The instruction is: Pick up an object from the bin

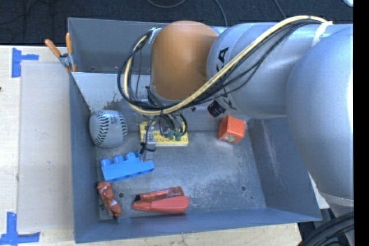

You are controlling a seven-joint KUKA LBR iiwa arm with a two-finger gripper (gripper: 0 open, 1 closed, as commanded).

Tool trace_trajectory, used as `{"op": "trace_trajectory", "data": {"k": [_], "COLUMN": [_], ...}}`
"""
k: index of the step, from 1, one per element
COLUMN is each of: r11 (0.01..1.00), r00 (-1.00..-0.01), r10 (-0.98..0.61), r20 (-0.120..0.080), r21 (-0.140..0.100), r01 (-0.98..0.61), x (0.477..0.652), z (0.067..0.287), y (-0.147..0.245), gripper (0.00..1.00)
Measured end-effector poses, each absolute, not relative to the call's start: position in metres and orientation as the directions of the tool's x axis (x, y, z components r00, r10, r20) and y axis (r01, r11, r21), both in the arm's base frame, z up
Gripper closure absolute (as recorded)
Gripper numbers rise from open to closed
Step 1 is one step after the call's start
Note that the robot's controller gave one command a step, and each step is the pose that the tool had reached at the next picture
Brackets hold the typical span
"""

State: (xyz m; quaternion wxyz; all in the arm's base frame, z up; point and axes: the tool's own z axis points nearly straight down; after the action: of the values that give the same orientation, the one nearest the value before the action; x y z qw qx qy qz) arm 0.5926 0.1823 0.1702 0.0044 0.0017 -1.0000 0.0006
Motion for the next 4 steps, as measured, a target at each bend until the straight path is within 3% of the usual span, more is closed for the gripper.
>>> {"op": "trace_trajectory", "data": {"k": [1,2,3,4], "r11": [1.0,0.998,0.973,0.978], "r00": [-1.0,-0.998,-0.973,-0.978], "r10": [0.0,-0.064,-0.229,-0.207], "r20": [0.002,-0.002,0.005,-0.002], "r21": [0.0,0.001,-0.002,-0.012], "r01": [0.0,-0.064,-0.229,-0.207], "x": [0.594,0.593,0.579,0.576], "z": [0.175,0.138,0.097,0.074], "y": [0.181,0.185,0.188,0.199], "gripper": [0.0,0.0,0.0,1.0]}}
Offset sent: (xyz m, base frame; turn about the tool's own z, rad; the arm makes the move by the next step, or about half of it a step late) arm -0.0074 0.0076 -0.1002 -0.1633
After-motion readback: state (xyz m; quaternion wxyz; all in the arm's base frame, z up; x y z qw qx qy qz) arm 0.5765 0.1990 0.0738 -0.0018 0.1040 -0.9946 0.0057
